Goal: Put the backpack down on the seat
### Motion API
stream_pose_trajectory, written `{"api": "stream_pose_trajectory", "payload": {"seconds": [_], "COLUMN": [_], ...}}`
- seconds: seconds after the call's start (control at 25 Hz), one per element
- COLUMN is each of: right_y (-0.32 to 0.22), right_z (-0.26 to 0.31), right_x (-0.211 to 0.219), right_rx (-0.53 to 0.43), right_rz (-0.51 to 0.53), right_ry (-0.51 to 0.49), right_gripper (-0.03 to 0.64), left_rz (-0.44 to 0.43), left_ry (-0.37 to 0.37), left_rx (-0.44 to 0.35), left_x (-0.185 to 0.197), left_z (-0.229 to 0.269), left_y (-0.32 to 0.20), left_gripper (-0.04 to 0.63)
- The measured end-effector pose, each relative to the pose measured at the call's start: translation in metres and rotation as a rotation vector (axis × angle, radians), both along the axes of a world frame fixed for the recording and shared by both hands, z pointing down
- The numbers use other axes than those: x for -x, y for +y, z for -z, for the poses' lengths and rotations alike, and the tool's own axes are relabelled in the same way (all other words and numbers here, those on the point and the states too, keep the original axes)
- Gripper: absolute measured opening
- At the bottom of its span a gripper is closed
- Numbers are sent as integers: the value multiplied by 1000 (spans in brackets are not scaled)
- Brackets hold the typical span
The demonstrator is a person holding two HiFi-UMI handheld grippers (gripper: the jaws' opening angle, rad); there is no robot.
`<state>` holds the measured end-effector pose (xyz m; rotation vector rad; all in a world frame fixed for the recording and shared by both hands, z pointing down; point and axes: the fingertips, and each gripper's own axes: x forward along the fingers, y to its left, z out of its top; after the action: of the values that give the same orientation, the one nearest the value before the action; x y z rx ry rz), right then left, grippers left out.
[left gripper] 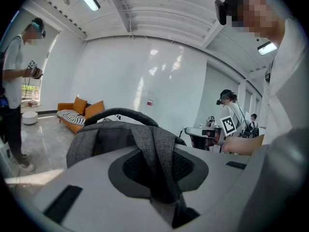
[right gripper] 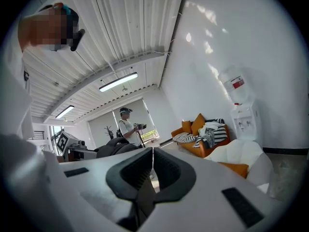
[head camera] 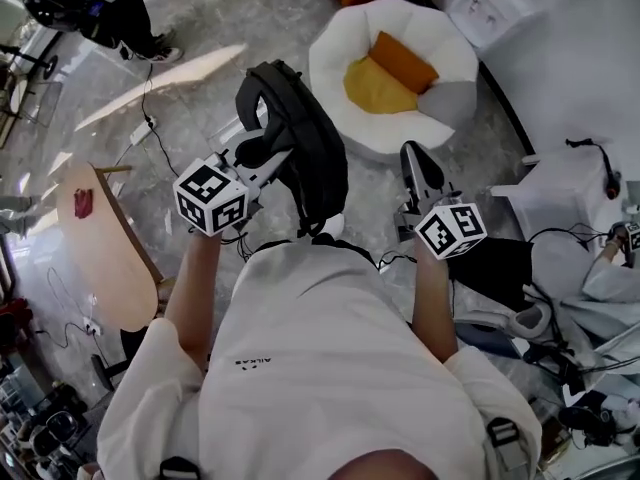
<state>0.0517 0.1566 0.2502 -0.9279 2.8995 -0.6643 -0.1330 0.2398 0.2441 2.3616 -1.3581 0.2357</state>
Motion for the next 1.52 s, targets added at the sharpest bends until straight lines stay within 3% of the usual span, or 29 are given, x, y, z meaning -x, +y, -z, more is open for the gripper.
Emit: {"api": "stream_pose_trajectory", "payload": {"seconds": [0.36, 0.8, 1.32, 1.52], "right_y": [-33, -46, -66, -119], "right_z": [-1, -15, -21, -37], "right_x": [10, -33, -58, -41], "right_rx": [-6, 23, 35, 54], "right_rz": [76, 13, -98, -153], "right_ry": [-16, -37, -16, 1], "right_gripper": [26, 26, 26, 26], "left_rz": [55, 64, -35, -95], "left_ry": [-9, -11, -13, 6], "left_rx": [4, 4, -3, 18], "left_x": [-4, -13, -20, -3], "left_z": [1, -3, -1, -18], "left_y": [-26, -50, -101, -162], "left_gripper": [95, 95, 95, 95]}}
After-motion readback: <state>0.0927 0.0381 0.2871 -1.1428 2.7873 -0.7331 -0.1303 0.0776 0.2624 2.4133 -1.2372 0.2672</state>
